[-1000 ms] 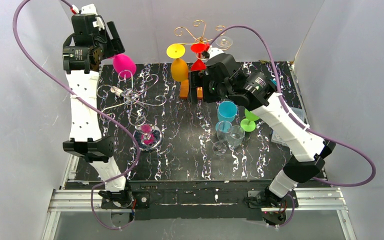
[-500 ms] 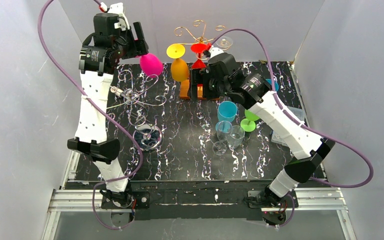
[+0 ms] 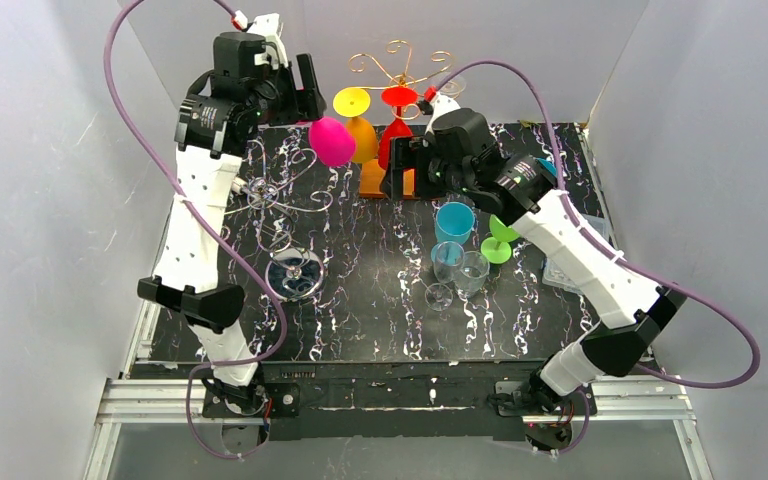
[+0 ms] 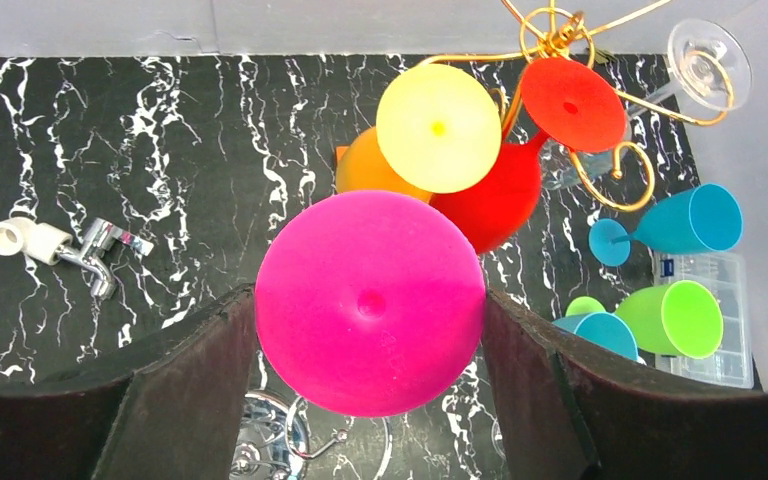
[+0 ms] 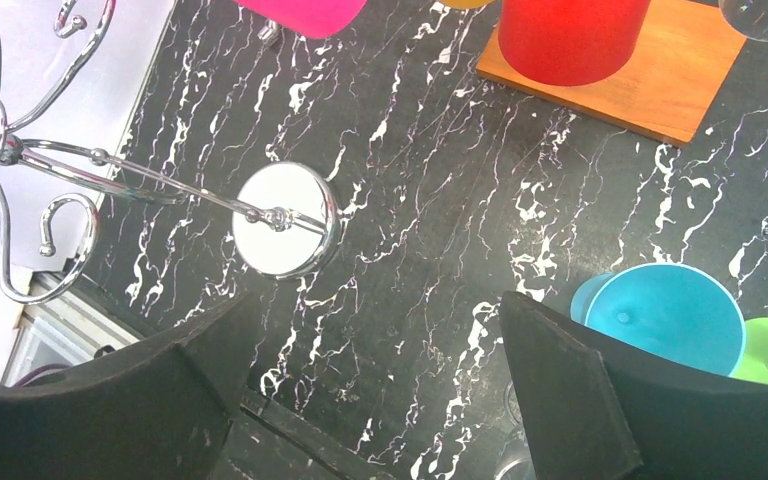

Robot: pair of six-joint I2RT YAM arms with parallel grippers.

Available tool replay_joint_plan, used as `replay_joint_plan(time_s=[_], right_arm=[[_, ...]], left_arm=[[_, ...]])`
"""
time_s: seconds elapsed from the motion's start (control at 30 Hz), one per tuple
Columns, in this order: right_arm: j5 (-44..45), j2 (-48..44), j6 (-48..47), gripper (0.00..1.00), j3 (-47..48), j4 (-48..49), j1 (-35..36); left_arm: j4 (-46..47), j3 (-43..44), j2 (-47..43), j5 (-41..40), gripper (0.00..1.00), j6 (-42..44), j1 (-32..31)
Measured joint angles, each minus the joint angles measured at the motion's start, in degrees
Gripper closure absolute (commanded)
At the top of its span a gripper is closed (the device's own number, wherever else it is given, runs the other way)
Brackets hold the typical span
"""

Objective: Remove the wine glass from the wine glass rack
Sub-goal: Pick up the wine glass from the wine rack, then place the wine glass at the center of the board.

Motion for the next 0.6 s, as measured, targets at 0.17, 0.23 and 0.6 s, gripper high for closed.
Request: replay_joint_plan(time_s=[0.17,0.23,0.6], right_arm=[[-1.99,-1.44,0.22,0.02,-2.73,1.55,-1.29],[-3.26,-2.29,0.52,0.02,-4.44,2.40,-1.99],[-14.78,-10.14,7.34,0.02,-18.88,15.65,-9.94]], left_arm=[[-0.37,-0.76,-0.44,0.17,0.44,-0.50,-2.01],[-0.74,-1.18,-0.76,0.44,0.44,-0.90,-2.80],[-2.56,-1.60,-3.63,6.43,0.44,-6.12,-4.79]])
